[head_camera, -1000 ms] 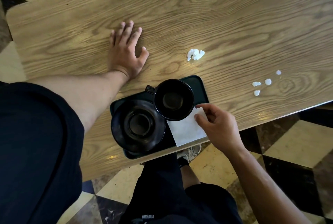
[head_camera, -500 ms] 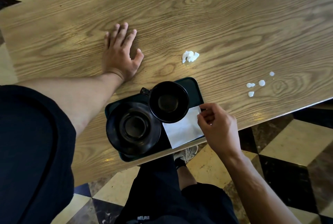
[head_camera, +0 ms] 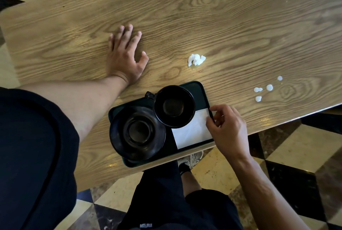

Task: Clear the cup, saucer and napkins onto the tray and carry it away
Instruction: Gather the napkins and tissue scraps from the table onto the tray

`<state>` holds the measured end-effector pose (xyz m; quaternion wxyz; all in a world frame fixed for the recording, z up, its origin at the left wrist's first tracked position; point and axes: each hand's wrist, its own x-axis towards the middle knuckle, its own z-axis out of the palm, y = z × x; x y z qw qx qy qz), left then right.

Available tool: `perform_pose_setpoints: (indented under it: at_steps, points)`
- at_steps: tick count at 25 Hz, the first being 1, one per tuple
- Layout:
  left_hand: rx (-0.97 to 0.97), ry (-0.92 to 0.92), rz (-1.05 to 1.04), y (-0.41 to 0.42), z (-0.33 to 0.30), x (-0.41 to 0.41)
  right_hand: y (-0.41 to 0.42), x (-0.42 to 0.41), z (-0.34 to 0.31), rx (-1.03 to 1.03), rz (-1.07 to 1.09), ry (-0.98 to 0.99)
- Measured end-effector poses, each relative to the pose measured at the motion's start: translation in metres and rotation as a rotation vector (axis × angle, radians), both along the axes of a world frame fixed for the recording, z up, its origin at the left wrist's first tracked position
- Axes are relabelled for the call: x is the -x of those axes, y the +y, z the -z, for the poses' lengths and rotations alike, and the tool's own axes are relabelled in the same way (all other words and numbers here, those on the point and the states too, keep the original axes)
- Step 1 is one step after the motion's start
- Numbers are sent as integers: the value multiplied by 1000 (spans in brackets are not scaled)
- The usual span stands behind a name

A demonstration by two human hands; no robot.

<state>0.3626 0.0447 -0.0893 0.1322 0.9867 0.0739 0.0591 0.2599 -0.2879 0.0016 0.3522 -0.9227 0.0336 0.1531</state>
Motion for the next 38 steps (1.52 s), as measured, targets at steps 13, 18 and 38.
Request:
perform_pose_setpoints:
  at_steps: [13, 18, 38]
  points:
    - [-23, -62, 13, 1, 4, 0, 62, -148, 23, 10, -95, 37]
    - [-10, -48, 18, 2, 4, 0, 49, -151, 21, -51, -38, -15]
    - [27, -9, 7, 2, 3, 0, 0, -55, 8, -173, -372, -100]
